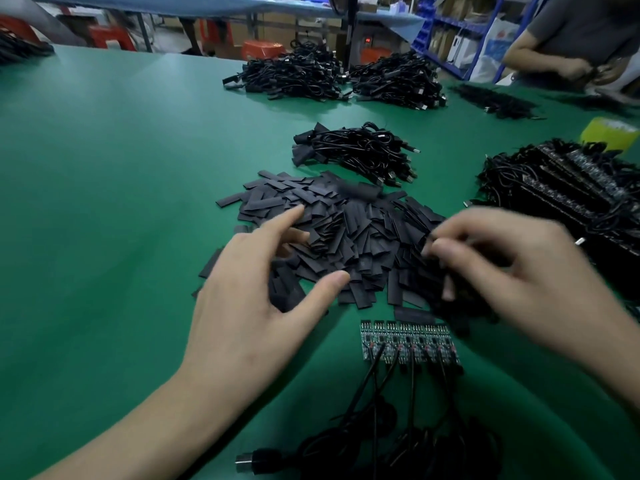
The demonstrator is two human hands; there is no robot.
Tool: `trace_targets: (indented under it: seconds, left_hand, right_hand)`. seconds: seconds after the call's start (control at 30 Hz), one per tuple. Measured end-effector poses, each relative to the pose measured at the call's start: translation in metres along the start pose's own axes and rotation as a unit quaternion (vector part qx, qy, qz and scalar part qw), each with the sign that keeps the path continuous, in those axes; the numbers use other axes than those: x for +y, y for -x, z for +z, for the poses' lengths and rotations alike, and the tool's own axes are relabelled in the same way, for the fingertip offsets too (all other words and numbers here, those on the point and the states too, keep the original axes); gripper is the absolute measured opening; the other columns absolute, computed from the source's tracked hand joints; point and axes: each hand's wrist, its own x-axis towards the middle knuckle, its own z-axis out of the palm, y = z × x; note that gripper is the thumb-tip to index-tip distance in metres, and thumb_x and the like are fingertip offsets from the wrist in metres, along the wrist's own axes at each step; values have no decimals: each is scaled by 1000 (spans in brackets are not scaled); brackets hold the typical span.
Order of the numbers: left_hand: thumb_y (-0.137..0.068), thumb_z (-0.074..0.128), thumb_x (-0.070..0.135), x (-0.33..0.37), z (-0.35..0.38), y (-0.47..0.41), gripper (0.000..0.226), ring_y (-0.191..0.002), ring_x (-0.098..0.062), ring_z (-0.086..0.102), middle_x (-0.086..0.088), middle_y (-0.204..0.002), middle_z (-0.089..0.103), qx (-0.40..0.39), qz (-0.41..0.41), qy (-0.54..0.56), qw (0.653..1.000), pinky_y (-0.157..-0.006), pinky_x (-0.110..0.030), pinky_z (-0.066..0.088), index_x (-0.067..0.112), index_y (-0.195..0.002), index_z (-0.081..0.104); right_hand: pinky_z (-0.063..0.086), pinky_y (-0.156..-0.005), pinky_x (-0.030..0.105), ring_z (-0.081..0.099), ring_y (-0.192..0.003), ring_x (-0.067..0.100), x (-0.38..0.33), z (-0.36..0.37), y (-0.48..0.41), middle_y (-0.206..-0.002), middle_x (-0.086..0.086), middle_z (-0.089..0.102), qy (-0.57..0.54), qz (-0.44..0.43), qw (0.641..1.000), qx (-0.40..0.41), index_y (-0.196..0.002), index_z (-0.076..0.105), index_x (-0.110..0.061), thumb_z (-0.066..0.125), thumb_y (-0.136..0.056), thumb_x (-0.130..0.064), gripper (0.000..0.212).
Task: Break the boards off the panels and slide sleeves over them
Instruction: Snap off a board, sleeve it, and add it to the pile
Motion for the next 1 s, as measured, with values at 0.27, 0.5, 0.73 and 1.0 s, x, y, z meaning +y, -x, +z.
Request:
trace_targets:
  seconds: [0.27, 0.5, 0.73, 1.0]
  left_hand:
    - [-91, 34, 74, 8, 11, 8, 55, -94, -6, 48, 22, -93, 54, -149, 104, -157, 971, -81, -34, 47, 41, -112, 73]
    - [-88, 27, 83, 8, 16, 10, 64, -93, -5, 43, 23, -93, 50, -191, 112, -156, 963, -78, -26, 41, 42, -109, 70]
    - [-81, 58, 77, 6, 13, 10, 42, -95, 2, 49, 26, -97, 50, -206, 137, -46, 968, -82, -19, 44, 41, -102, 56]
    - [-73, 89, 24, 10, 13, 6, 26, -63, -1, 57, 13, -74, 66, -261, -107, 291, 914, -61, -13, 45, 27, -87, 68]
  right_hand:
    - [46, -81, 39, 55, -91, 22, 51, -21, -121, -101, -1, 57, 228, 18, 974, 6, -109, 72, -22, 60, -100, -35, 19]
    - [50, -94, 49, 57, -103, 38, 74, 20, -229, -117, 14, 54, 263, 6, 964, -35, -116, 72, -18, 61, -102, -29, 21]
    - [47, -104, 47, 56, -116, 33, 53, 43, -251, -131, 12, 48, 212, 13, 975, -62, -133, 64, -26, 59, -102, -38, 33]
    - [47, -75, 13, 65, -92, -6, -3, 19, -82, -95, -22, 71, -12, 23, 990, -138, -103, 74, -38, 54, -97, -49, 23]
